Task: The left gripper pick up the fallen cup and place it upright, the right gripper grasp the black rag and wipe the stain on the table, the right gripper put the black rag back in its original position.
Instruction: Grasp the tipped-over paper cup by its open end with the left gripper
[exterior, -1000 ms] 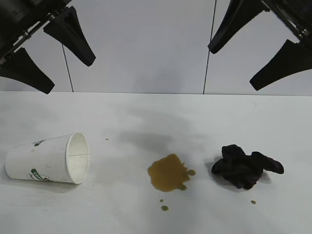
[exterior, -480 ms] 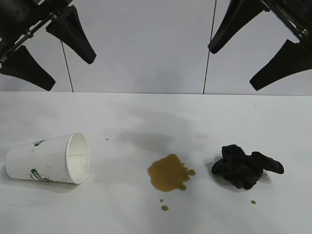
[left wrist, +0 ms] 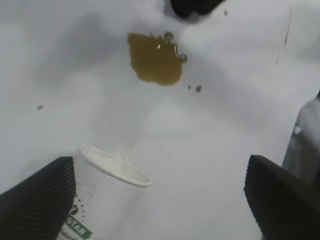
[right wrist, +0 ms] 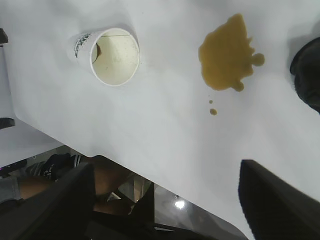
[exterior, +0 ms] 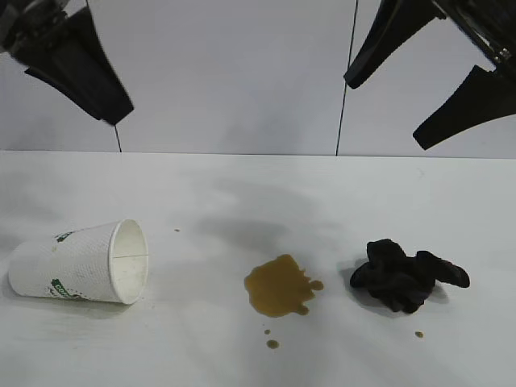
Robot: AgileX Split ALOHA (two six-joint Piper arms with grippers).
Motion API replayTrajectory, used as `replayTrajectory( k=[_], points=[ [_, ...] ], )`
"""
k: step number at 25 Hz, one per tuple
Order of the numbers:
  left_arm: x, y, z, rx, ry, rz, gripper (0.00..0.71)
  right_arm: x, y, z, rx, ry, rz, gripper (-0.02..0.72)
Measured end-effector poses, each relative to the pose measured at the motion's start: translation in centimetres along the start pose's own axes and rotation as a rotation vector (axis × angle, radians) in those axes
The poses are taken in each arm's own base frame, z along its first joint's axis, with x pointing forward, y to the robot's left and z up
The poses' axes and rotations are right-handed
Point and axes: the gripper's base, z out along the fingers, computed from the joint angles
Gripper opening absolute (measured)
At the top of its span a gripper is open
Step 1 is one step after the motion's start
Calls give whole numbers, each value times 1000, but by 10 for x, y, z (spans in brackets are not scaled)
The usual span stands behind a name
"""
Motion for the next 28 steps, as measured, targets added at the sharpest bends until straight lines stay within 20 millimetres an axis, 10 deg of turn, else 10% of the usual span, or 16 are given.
replayTrajectory(
  k=[6, 28],
  points=[
    [-21, -20, 26, -123, 296, 314, 659, 0, 0, 0, 0, 0, 0, 545],
    [6, -12, 94, -177, 471, 275, 693, 2, 0, 0, -3, 25, 0, 545]
  ],
)
